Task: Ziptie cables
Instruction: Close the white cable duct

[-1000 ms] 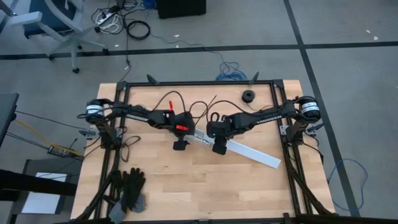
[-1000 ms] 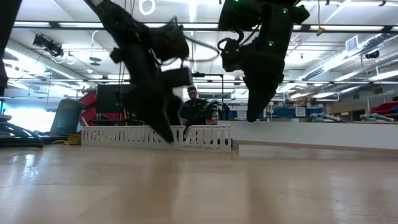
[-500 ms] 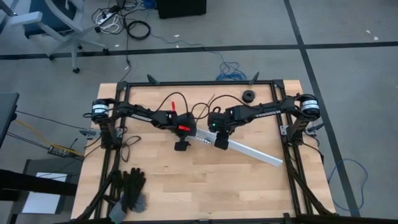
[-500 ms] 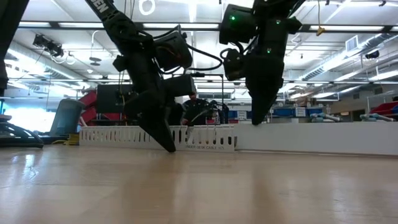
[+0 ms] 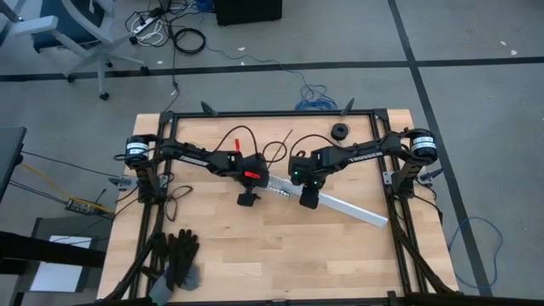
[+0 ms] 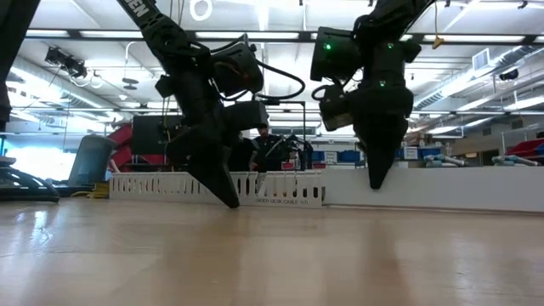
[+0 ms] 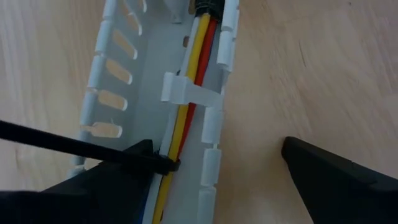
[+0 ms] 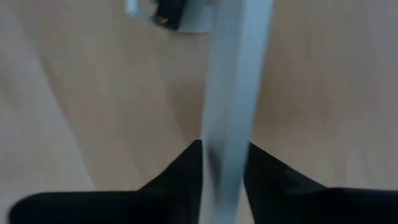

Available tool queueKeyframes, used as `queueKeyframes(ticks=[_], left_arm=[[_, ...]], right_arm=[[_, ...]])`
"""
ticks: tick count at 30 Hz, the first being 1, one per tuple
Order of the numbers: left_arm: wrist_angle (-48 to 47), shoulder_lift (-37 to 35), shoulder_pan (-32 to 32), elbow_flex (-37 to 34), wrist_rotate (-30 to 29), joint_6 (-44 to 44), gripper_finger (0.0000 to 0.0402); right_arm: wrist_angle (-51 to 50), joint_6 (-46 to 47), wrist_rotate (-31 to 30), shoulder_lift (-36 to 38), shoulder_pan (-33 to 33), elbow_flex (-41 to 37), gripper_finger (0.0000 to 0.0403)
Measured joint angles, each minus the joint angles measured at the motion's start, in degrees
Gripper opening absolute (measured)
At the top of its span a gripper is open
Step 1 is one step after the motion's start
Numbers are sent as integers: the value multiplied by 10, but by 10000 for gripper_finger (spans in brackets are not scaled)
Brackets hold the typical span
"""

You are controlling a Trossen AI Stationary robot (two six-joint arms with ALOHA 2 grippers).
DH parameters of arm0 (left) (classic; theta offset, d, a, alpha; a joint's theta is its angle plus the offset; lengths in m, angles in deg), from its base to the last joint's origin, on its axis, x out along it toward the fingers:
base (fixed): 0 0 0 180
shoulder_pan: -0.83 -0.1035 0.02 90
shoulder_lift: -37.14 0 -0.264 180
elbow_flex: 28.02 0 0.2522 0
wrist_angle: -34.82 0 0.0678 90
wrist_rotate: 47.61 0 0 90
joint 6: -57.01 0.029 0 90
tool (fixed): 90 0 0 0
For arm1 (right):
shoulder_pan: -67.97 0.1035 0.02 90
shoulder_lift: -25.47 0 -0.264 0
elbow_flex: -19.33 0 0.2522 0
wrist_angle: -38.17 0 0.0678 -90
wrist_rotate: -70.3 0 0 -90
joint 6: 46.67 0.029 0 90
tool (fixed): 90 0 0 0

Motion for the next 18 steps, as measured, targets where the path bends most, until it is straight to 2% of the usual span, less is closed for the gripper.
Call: queueKeyframes(ticks=[4, 7, 18], left_arm=[[-2, 0, 0, 0, 0, 2, 343], [-2, 0, 0, 0, 0, 3, 343], [-1, 0, 0, -1, -2, 10, 343]], right_arm=[[4, -25, 40, 2, -2, 0, 16], [4, -26, 64, 12, -11, 0, 12], [6, -3, 72, 62, -30, 0, 5]])
